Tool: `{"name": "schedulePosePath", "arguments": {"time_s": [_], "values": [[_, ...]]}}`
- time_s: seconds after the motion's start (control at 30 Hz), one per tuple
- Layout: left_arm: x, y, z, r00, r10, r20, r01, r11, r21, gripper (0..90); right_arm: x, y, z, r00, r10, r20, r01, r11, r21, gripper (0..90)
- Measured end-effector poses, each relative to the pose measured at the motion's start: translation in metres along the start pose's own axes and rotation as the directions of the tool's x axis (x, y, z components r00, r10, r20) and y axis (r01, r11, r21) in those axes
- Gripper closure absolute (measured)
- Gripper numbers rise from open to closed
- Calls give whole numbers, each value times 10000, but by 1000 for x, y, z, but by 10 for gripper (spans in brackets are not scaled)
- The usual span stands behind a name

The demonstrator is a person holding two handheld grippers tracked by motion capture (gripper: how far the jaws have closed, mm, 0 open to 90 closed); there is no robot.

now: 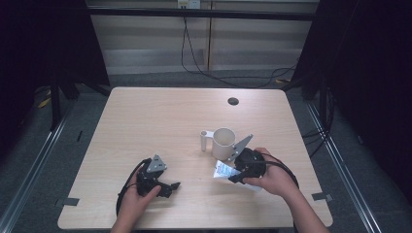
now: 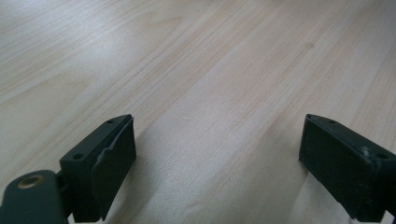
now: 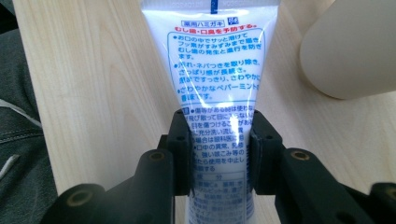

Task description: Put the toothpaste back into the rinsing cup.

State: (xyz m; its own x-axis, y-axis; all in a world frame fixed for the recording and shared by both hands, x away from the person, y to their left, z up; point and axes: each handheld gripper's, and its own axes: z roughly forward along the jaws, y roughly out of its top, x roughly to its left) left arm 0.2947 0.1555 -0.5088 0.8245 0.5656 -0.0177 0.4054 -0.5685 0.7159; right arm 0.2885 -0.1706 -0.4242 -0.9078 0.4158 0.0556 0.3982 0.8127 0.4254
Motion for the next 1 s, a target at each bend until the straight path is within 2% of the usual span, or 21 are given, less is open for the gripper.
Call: {"name": "schedulePosePath", "arguments": {"time_s": [0.1, 0.27, 0.5, 0.67, 0.9, 1.0], "values": [[0, 0, 0, 10000, 0, 0, 0, 10000, -4, 109, -1, -1, -4, 10000, -25, 15, 26, 9998, -179, 673], [0, 0, 0, 10000, 12, -1, -12, 10000, 5, 109, -4, -8, -15, 9997, 231, -67, -235, 9964, -815, 672], [0, 0, 0, 10000, -10, -3, 10, 10000, -11, 109, -6, -13, -26, 9994, 351, -24, -352, 9934, -1091, 671], [0, 0, 0, 10000, 4, -4, -4, 10000, 3, 109, -10, -20, -38, 9990, 454, 33, -443, 9862, -1594, 670], [0, 0, 0, 10000, 15, -4, -15, 10000, 9, 109, -9, -21, -42, 9986, 531, -88, -538, 9798, -1925, 670], [0, 0, 0, 10000, 17, -3, -17, 10000, 7, 109, -9, -20, -44, 9984, 561, -44, -557, 9741, -2192, 669]]}}
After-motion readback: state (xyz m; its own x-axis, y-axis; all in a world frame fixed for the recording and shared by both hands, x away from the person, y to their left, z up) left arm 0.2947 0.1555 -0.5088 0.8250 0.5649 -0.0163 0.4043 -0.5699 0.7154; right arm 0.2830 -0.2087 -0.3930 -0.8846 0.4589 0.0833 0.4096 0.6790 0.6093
